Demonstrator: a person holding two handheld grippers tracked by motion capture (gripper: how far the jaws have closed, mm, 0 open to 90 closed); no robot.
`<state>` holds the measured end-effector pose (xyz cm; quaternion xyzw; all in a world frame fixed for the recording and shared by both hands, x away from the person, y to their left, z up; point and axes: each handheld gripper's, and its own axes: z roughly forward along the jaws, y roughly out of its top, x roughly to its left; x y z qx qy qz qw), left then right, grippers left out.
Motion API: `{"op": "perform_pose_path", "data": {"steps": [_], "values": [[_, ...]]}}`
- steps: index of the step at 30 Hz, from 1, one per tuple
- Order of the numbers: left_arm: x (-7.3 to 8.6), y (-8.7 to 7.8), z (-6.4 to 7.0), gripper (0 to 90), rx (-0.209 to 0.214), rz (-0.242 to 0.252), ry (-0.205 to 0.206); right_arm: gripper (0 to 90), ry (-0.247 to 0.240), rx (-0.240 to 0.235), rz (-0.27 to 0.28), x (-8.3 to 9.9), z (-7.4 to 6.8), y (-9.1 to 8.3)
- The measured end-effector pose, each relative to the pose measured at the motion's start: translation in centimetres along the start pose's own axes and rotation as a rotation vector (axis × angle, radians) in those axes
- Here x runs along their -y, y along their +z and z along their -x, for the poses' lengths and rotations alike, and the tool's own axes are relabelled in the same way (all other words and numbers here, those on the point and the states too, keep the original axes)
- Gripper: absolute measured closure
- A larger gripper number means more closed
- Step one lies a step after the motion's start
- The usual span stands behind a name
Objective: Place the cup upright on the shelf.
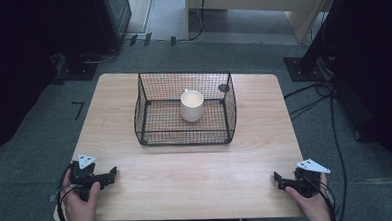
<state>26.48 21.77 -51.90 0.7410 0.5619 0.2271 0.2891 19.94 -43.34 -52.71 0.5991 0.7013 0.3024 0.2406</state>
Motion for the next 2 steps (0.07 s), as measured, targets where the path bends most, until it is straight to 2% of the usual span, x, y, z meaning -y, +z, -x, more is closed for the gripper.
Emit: {"op": "perform_pose_path", "data": {"steps": [2], "values": [[0.0,0.0,0.0,0.0,0.0,0.0,0.0,0.2,0.001,0.0,0.0,0.0,0.0,0.0]]}}
